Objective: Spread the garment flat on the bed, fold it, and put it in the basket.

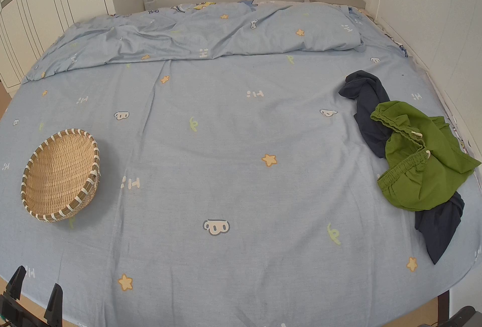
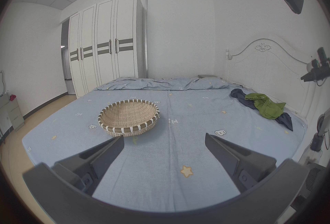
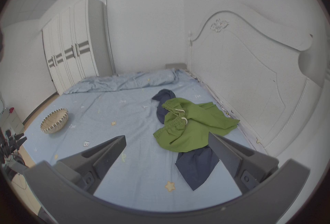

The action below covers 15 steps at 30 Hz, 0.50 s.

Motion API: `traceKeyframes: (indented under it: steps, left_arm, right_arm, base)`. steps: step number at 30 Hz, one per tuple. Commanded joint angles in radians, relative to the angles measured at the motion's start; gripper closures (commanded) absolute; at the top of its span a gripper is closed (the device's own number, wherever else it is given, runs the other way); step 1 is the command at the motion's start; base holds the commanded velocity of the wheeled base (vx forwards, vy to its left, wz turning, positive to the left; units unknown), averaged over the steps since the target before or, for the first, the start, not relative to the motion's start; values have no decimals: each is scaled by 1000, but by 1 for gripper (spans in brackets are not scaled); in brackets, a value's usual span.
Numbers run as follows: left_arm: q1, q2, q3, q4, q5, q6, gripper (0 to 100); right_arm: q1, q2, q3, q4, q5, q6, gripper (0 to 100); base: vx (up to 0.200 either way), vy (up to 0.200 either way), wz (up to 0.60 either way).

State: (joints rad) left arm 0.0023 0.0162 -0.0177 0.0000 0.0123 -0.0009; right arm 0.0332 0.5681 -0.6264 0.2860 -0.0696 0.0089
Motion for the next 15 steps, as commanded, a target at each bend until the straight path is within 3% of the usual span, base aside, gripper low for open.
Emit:
traceKeyframes:
  steps: [1, 4, 9, 11, 15]
  left_arm:
    - [1, -16, 18, 0, 0, -1, 0]
    - [-1, -16, 18, 0, 0, -1, 0]
    - [1, -16, 18, 0, 0, -1, 0]
    - [1, -16, 18, 0, 1, -1, 0]
    - [1, -16, 18, 0, 1, -1, 0]
  right_arm:
    - [-39, 722, -363, 44, -65, -14, 0]
    - [-38, 924, -427, -4, -91, -6, 0]
    - [-38, 1055, -470, -108, -116, -3, 0]
    - [-39, 1167, -529, -157, -190, -1, 0]
    - [-55, 1257, -573, -217, -208, -1, 0]
  base:
    - [0, 0, 0]
    - [0, 0, 0]
    - [0, 0, 0]
    - [0, 0, 0]
    - [0, 0, 0]
